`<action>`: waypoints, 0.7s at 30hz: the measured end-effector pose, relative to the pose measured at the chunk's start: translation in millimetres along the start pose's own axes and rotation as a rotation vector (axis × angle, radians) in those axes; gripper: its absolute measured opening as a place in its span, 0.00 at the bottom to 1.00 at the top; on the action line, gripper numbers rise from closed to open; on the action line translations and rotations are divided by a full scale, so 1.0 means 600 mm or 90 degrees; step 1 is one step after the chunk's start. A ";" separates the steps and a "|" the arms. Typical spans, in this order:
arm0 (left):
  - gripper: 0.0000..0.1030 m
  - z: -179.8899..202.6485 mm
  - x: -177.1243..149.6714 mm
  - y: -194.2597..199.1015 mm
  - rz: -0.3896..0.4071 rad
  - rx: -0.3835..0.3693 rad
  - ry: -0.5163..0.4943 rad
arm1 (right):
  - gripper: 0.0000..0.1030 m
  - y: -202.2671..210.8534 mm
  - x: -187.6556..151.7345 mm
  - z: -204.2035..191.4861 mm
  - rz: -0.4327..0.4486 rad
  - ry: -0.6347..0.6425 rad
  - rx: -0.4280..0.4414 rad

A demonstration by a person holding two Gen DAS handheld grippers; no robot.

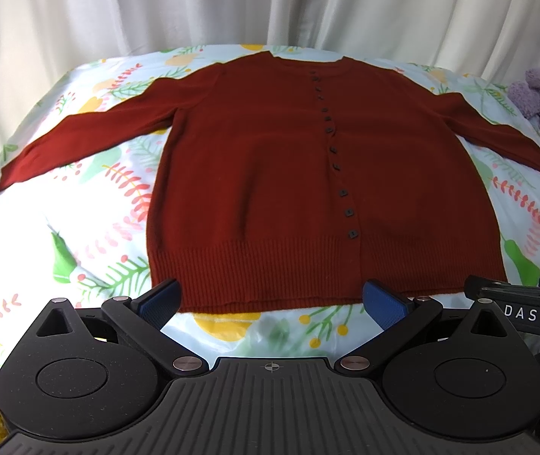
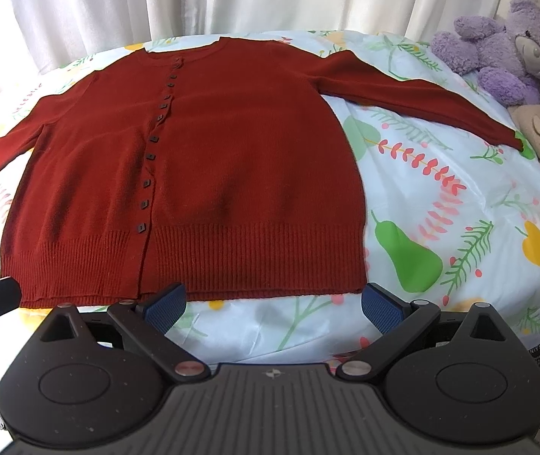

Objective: Fold small clothes

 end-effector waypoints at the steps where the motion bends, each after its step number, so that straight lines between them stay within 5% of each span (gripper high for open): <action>1: 1.00 0.000 0.000 0.000 0.000 0.000 0.000 | 0.96 0.000 0.000 0.000 0.000 0.000 0.000; 21: 1.00 0.002 0.001 -0.005 -0.009 -0.003 -0.005 | 0.96 0.000 0.000 0.000 -0.003 0.000 -0.001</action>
Point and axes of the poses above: each gripper's, at about its wrist camera, not at the fingertips, and y roughly against the way its jaws point, z to its right, x to its top, the point moved 6 cm from there along -y, roughly the way its jaws point, and after that the axes turned 1 degree about -y, right-handed, at the moved point
